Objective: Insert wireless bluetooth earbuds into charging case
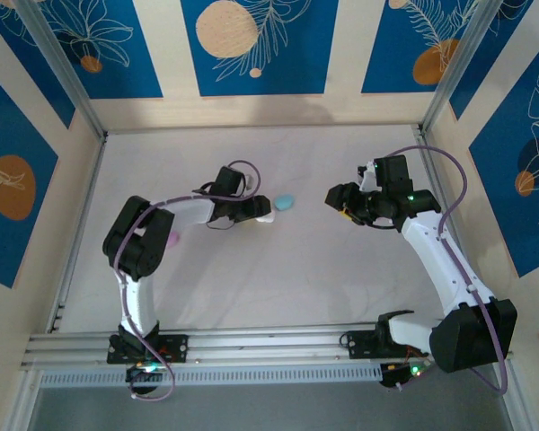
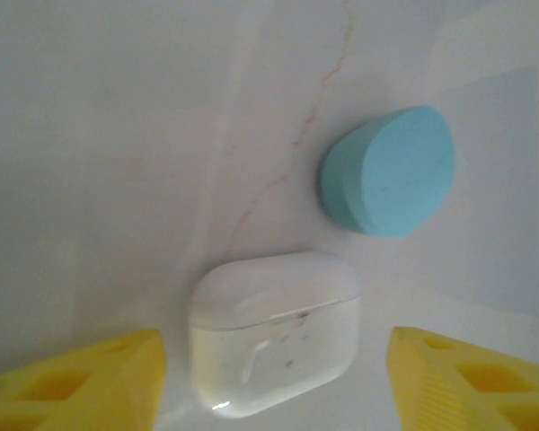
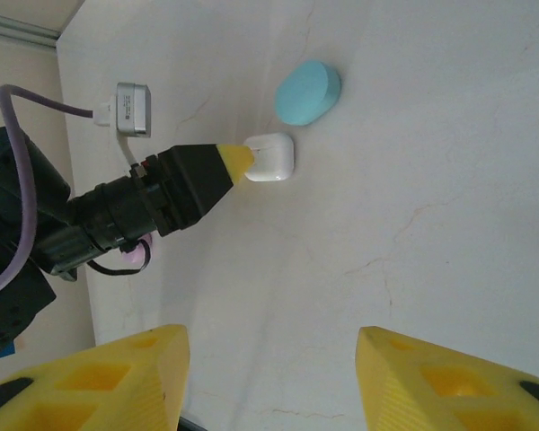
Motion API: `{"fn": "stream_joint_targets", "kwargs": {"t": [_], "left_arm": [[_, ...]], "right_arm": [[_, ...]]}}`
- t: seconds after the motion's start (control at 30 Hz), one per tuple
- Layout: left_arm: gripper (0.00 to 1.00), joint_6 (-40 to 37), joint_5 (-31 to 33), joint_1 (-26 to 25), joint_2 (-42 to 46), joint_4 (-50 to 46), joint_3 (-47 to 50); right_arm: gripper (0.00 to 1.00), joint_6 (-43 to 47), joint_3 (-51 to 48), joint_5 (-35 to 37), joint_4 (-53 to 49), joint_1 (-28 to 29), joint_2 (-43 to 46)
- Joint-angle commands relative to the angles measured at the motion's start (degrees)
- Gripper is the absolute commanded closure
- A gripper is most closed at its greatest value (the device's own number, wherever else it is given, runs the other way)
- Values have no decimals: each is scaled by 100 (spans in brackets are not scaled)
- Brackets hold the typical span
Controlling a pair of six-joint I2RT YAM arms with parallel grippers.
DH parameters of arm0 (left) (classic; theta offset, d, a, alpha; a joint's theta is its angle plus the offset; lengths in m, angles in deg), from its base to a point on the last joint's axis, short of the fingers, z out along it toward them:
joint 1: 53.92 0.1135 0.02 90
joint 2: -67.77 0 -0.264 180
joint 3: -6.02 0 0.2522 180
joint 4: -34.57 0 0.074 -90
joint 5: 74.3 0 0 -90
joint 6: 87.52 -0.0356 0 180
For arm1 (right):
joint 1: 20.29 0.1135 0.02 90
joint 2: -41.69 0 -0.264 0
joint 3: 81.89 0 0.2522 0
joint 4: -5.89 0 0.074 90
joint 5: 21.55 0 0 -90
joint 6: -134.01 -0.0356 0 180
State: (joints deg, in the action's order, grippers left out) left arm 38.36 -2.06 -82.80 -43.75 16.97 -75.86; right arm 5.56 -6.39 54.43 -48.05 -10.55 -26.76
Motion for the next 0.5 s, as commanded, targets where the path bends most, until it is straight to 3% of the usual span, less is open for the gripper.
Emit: {"fn": "stream_joint_targets", "kwargs": {"t": [0.0,0.17,0.33,0.47], "left_arm": [[30,-673,880,76,509,-1283,-192],[27,-933,2037,128,1271,-2212,17],[21,-639,3219,465,1986,-2824,502],[17,-290,3594,968,2311,-3101,882]], "right_arm": [[48,-12,1,-206,37,19,38],[47,122,53,-264,38,8,-55],[47,213,50,-310,70,2,-158],[47,229,67,-421,112,2,-239]]}}
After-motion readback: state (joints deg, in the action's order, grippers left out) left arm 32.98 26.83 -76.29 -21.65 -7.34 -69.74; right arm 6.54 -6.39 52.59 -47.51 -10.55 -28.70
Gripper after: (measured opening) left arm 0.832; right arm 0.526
